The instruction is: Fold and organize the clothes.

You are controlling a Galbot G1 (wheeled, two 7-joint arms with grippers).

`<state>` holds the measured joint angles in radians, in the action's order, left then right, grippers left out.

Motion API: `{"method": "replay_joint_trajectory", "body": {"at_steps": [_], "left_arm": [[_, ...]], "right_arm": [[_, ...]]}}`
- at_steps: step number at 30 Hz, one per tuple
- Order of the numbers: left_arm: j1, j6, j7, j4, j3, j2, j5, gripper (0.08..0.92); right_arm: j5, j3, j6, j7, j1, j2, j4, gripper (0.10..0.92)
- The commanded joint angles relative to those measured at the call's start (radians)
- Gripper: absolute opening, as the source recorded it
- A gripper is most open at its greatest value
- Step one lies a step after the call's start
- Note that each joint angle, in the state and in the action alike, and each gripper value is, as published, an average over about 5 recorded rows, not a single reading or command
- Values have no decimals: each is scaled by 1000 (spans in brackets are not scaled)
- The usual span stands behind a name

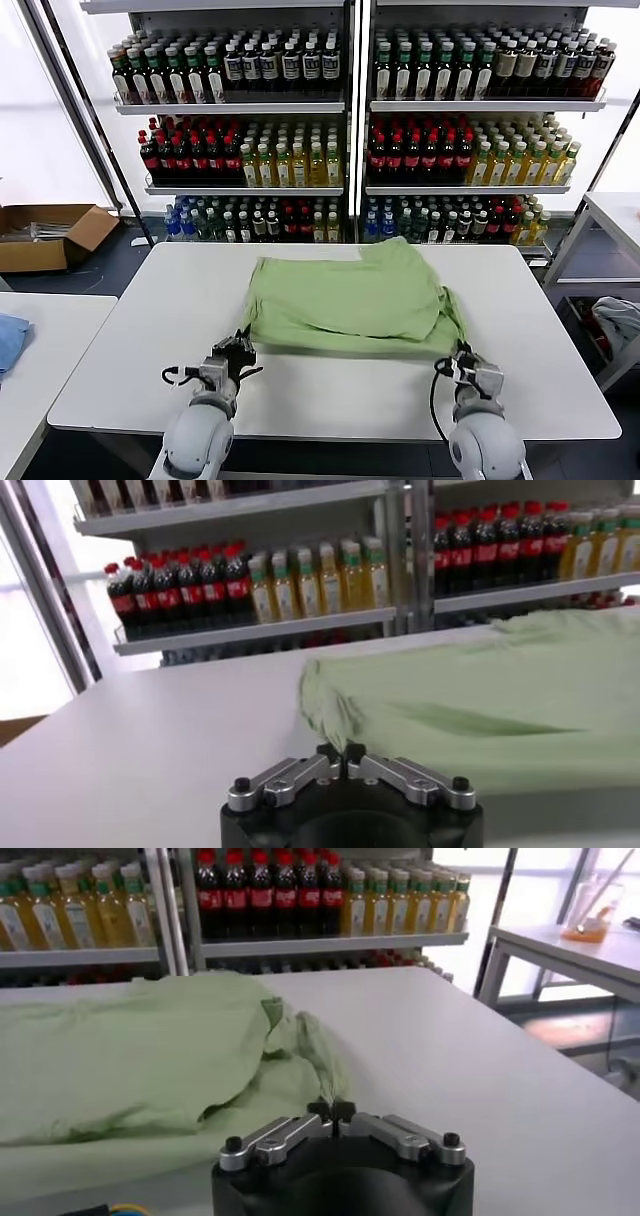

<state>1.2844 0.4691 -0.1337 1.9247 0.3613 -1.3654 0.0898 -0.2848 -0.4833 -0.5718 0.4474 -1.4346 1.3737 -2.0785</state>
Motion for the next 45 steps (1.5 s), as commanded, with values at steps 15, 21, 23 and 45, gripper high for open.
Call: {"method": "replay_joint_trajectory", "body": {"at_steps": [15,21,23,45], "left_arm": [[338,25,-7,337,9,-30,-5,173],[294,14,-3,387,51,-33,21,346],[264,-12,10,375,74,-29,41,407],[-410,57,165,-215,-29,120,236,823]], "right_arm": [[-1,-24,-6,30,-246,-21,-312,291],[-30,-106,0,20,-171,-36,-340,465],[-54,-124,25,0,-131,-50,-302,516],[-194,171,-9,-274,695,-349,468,823]]}}
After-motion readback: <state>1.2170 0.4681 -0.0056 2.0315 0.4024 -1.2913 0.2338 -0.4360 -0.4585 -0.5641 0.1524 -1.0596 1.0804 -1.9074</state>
